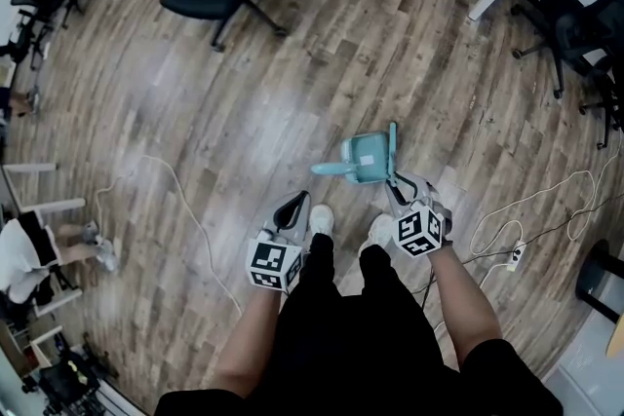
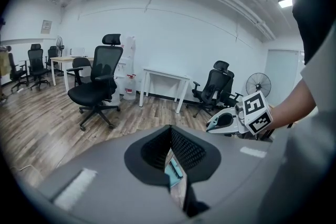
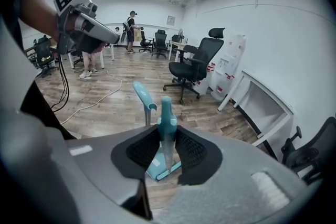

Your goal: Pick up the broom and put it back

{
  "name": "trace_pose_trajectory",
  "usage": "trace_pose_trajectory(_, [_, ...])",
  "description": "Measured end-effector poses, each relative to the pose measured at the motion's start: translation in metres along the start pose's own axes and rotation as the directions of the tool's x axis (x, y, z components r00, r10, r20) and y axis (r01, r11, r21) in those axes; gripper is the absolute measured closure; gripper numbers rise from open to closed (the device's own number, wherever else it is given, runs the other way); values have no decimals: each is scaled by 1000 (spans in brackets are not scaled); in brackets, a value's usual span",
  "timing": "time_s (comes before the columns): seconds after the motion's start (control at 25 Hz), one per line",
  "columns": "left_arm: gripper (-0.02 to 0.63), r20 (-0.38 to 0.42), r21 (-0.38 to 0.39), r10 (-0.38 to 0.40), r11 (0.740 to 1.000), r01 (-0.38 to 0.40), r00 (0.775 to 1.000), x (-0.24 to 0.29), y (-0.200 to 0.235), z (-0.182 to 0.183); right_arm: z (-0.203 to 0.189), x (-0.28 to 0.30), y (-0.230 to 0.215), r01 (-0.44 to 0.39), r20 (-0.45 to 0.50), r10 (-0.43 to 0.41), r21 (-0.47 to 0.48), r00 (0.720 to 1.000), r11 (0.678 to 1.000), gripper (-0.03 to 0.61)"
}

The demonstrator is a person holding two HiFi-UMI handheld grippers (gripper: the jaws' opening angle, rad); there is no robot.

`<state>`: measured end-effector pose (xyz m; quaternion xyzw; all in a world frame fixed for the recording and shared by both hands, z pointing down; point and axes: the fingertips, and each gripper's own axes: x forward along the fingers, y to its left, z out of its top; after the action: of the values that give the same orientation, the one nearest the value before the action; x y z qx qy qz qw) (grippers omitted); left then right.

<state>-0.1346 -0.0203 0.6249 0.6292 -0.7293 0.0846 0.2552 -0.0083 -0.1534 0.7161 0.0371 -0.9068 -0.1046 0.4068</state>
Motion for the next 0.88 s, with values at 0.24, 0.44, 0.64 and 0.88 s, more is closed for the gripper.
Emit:
trace_pose_trajectory(0.24, [597,-14,29,-7,1000,7,1000,-2,-8,-1,12,15,12,-52,-3,52,-83,999,995,480])
trace_pose_trajectory(0.44, [597,-15,66,-19,998,20,1000,-4,-16,-4,24,28,17,-71,3,72,-93,997,993,480])
trace_pose_trajectory(0.64, [597,-29,71,-13,997,15,999,-7,-12,-10,33,38,22,-86,5,87,-94,996,992,480])
trace_pose_trajectory(0.88, [597,-34,69,10,998,-7,999,-14,0,-9,42,45,24,-109,8,110,-93,994,990,479])
